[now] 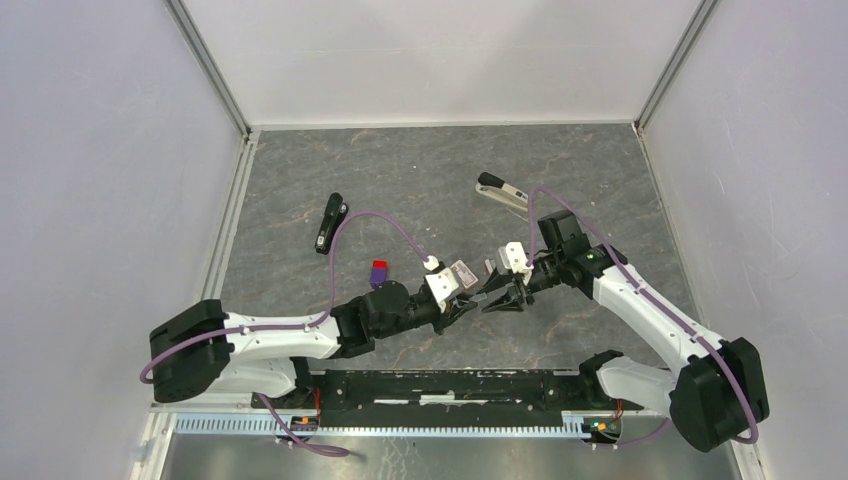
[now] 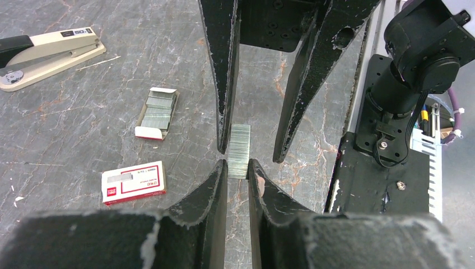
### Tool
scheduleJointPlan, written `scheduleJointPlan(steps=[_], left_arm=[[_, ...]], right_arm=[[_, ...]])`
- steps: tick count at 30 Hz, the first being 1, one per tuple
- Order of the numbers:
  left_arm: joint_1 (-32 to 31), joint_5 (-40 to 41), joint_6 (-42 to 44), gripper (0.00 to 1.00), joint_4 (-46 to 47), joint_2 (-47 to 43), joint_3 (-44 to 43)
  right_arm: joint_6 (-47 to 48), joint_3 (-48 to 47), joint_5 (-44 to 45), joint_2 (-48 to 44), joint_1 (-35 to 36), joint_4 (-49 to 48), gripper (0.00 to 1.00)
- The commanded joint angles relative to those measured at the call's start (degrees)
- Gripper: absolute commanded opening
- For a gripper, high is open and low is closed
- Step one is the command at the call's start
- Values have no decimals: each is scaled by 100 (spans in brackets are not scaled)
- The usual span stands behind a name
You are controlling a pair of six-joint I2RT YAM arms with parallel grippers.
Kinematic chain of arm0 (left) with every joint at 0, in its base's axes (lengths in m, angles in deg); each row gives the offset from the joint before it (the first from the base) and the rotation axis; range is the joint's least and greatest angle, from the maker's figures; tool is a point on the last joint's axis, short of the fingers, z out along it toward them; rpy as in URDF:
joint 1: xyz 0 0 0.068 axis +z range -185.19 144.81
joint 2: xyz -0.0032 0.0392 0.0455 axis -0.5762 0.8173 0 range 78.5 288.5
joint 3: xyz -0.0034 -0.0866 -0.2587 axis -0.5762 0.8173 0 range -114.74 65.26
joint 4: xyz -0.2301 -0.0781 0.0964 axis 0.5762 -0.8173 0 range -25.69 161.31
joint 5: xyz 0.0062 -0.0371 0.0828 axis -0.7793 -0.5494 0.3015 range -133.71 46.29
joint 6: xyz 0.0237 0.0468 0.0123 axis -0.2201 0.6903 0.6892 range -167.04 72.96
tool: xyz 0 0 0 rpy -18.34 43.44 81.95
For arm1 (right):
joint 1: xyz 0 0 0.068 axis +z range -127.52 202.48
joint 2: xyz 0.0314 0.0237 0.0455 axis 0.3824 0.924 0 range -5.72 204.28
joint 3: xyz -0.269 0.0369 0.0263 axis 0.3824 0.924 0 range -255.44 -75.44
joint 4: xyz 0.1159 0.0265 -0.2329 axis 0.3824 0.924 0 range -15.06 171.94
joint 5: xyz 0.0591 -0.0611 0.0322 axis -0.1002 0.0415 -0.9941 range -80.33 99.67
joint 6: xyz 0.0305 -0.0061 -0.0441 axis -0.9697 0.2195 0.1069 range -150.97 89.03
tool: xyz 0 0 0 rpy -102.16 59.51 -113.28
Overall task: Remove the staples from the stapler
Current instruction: Pick up the staple from the center of the board.
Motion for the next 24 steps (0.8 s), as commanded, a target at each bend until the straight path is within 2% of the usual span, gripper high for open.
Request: scheduleJointPlan(steps=[1,24], left_arm=[[27,-69,-187,5,357,30,-24],[37,-69,-229,5,447,7,100]], right_arm=[[-89,-131,-127,-2,7,-85,44],[-273,-203,-377,15,-169,-148,37]])
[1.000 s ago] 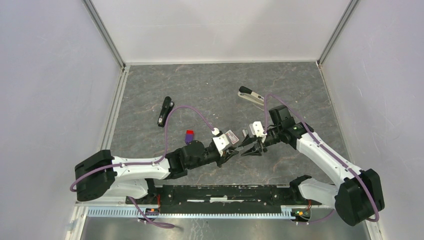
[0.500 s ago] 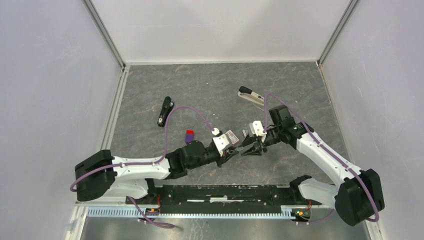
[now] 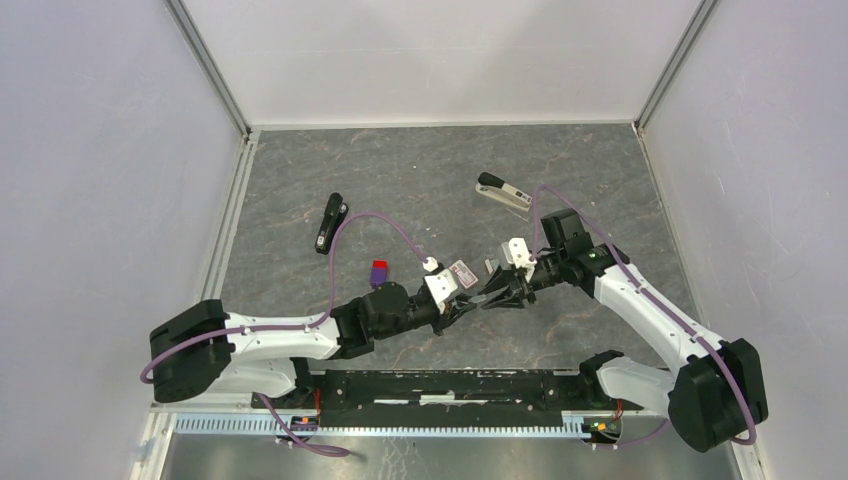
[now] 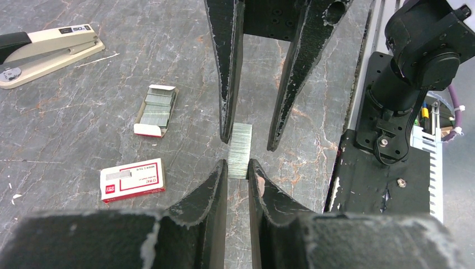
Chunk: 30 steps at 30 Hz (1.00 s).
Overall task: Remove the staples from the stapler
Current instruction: Pick up the staple from the center of the board.
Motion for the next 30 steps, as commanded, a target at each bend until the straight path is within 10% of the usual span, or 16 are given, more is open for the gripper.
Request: scheduleJointPlan(steps=[1,15,20,23,30], left_arm=[[38,-64,-224,5,378,3,18],[39,-64,-276,6,393,-18,-24],[50,103,-539,75,292,-262,-34],[93,340,-704,99,13,-599,-26],[566,1133,-1577,100,-797,-1390,79]], right_arm=[[-96,-197,-233,24,-19,-133,37],[-113,-171,-198,11,-18,-153,11],[-176,-155,31,-3,-26,-180,11],[-473,-69,263,-61,-167,-406,11],[-1420,277,1635,-227,-395,-1153,11]])
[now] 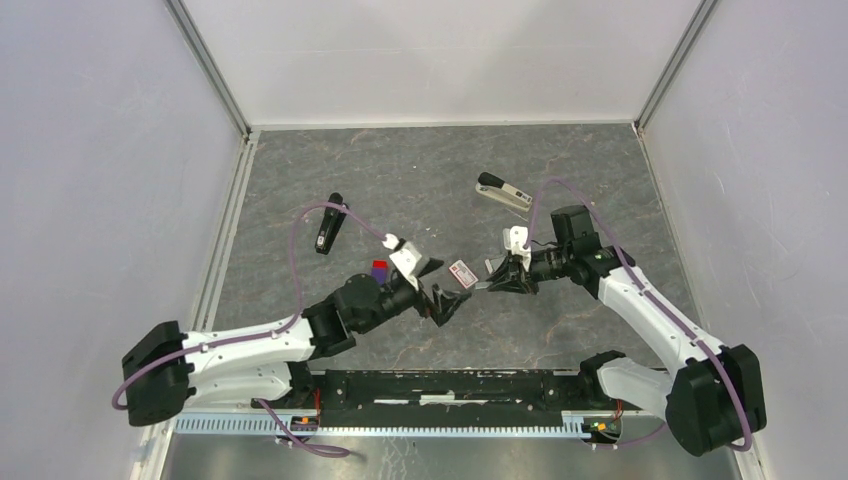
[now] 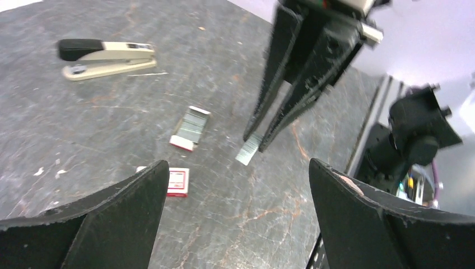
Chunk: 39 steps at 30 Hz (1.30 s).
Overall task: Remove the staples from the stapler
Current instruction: Pick up the staple from the center of the board, then place the staple in the staple box.
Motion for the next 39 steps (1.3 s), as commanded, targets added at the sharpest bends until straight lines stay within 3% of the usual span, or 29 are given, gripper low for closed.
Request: scheduleJointPlan(steps=[1,7,13,23,39], left_arm=[[354,608,-831,100,-348,-438,147],[610,663,-969,100,-326,-691,377],[672,671,-1028,100,-173,-717,533],[688,697,-1206,100,23,-721,696],[705,781,-1276,100,61,-847,850]], right_arm=[[-840,273,1197,-194,-116,-735,11],[-1702,549,2658,-191,-261,-1379,11],[-2239,695,3401,-97,-266,-1692,11],[-3048,1156,3897,151,-265,-2475,13],[-3383,1042,4178,815,-78,-3088,14]])
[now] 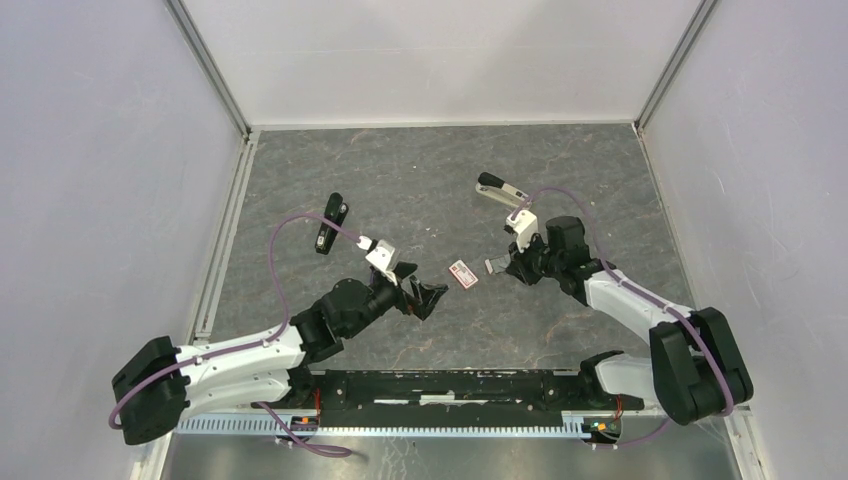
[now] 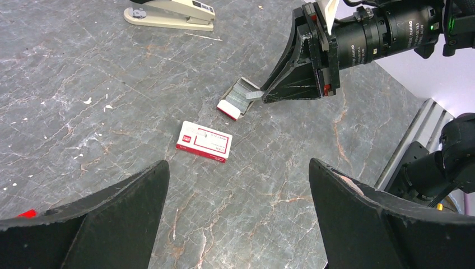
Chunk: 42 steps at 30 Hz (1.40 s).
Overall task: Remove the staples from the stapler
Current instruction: Place the staple in the staple box.
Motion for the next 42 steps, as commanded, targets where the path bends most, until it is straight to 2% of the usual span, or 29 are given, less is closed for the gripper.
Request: scheduleJointPlan(steps=[1,8,42], left_arm=[[36,198,-345,100,297,-174,81],[41,267,-365,100,269,-327,197],[66,270,-365,100,306,-354,251]], right_arm=[[-169,-140,185,143,115,-457,14],[-289,-173,533,335,199,-558,14],[-429,-292,849,635,352,-840,15]])
